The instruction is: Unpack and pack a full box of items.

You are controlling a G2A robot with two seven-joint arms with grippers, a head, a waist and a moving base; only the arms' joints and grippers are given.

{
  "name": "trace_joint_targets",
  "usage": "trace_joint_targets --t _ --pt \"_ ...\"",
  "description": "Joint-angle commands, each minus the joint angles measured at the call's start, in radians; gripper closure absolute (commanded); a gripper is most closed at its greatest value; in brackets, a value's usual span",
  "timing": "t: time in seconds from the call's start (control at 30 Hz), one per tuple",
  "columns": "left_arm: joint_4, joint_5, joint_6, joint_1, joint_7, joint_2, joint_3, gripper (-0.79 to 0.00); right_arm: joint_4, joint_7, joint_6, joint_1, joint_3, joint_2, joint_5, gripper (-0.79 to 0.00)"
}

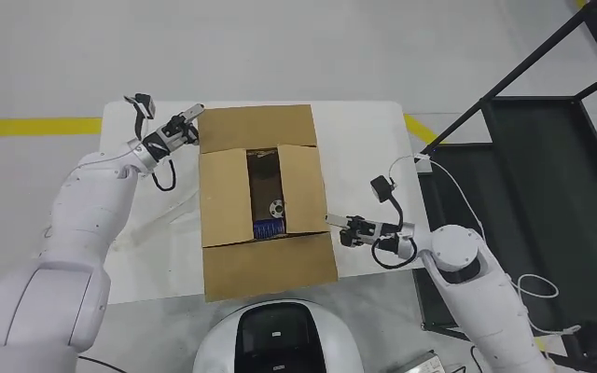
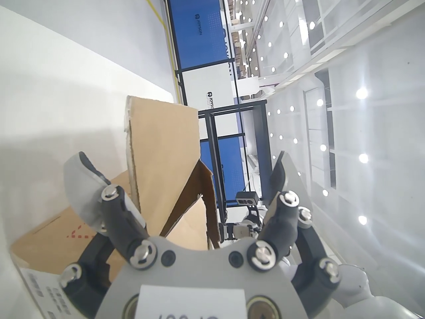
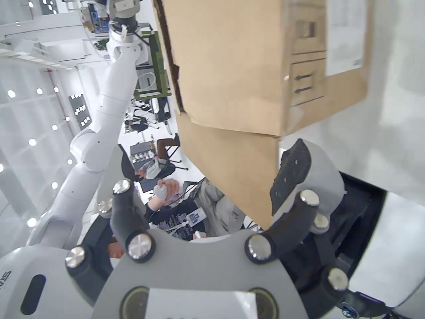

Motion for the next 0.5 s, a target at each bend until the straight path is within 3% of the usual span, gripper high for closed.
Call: trace_joint_targets --t 0.0,0.2,0.47 --pt "0.002 -0.026 -0.009 -0.002 -0.031 0.001 -0.012 -0.785 -0.001 0.012 -0.001 -0.017 0.019 0.005 -0.023 -0.785" --pt "-0.035 -0.094 0.007 -0.001 -0.142 0.019 -0.047 -0.785 -0.018 0.042 0.0 -0.076 0.0 0.008 0.003 -0.785" --pt "-0.228 -0.12 0.08 0.058 -0.216 0.074 -0.072 -0.785 -0.015 0.027 -0.015 -0.075 -0.069 -0.001 0.116 -0.785"
